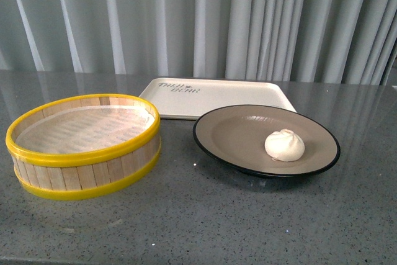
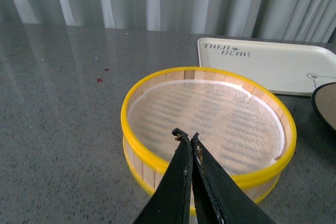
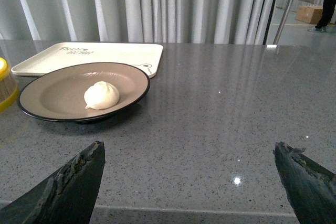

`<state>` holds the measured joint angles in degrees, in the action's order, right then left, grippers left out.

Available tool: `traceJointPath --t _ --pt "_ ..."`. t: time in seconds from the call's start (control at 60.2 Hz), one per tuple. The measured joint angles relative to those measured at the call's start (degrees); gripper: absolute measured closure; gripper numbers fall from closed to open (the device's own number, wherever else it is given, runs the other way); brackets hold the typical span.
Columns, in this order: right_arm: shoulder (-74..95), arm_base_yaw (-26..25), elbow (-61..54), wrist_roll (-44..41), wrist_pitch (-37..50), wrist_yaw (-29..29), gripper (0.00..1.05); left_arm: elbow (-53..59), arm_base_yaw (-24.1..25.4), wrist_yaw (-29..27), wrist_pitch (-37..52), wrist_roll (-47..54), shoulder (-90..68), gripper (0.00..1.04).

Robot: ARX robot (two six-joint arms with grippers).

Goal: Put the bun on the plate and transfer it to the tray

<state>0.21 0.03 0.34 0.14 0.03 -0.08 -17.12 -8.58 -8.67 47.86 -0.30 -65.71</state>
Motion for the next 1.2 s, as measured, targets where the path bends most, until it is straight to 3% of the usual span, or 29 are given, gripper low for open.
traceJointPath --t 0.382,0.465,0.814,1.195 --pt "0.0 0.0 0.0 0.0 0.0 0.0 0.08 9.5 3.9 4.0 -3.3 0.0 12.9 1.01" --pt "0.0 0.0 0.0 0.0 0.0 0.0 0.08 11.1 7.2 8.3 -5.2 0.0 16.5 1.01" --pt "0.0 0.0 0.0 0.0 0.0 0.0 0.08 15.6 8.5 8.6 -8.7 0.0 25.3 1.01" --pt "0.0 0.0 0.0 0.0 0.0 0.0 0.08 15.6 8.5 8.5 -21.3 0.0 38.9 1.01"
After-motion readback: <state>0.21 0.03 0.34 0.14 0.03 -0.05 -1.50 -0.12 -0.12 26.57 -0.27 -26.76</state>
